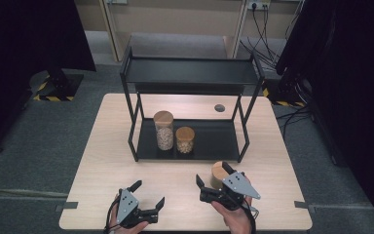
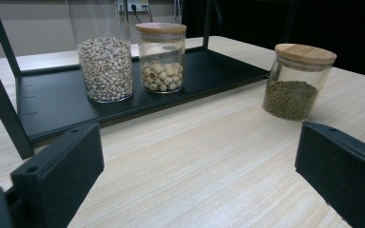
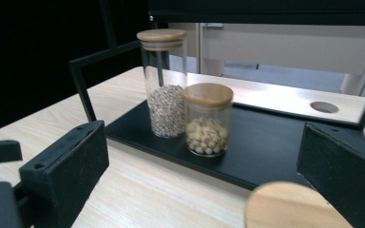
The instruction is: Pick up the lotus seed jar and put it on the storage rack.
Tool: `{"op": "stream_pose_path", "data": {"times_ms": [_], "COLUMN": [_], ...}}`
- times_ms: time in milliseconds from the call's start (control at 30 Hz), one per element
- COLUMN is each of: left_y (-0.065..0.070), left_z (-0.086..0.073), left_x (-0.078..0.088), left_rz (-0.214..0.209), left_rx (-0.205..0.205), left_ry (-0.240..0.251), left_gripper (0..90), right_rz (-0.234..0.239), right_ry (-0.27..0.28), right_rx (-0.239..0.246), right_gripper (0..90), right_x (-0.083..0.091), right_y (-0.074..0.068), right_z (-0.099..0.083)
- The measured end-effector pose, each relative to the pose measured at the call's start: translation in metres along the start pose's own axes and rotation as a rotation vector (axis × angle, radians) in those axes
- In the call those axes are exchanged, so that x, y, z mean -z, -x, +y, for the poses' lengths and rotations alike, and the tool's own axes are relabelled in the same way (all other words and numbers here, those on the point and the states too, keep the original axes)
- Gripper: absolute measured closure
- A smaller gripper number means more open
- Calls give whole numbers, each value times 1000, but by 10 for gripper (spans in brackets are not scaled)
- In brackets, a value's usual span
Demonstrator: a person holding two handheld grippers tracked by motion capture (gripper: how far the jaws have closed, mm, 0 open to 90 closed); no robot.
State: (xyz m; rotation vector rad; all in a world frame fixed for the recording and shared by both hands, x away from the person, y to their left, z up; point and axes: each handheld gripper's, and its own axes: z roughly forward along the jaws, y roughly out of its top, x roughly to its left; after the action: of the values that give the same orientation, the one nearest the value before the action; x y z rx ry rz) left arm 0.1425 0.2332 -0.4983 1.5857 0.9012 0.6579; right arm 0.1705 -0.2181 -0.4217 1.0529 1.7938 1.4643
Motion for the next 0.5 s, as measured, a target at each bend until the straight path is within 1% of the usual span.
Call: {"op": "stream_pose_path", "data": {"times_ms": [200,233,400,500], "left_y": [0,0,0,0], "left_z": [0,0,0,0], "left_x": [0,0,0,0], "left_rz": [1,2,3,3], "left_rx": [-1,0,0,-2], "left_ry": [-1,0,0,1], "left_gripper": [16,16,16,16], "right_rz": [-7,-18,-35,-59], "right_ry": [-9,-9,-8,-12], "right_rx": [5,8,15,21], "right_gripper": [35,36,35,35], "right_x": [8,12,20,22], "right_y": [6,7,10,11], "right_z": [-7,-10,-16,-21]}}
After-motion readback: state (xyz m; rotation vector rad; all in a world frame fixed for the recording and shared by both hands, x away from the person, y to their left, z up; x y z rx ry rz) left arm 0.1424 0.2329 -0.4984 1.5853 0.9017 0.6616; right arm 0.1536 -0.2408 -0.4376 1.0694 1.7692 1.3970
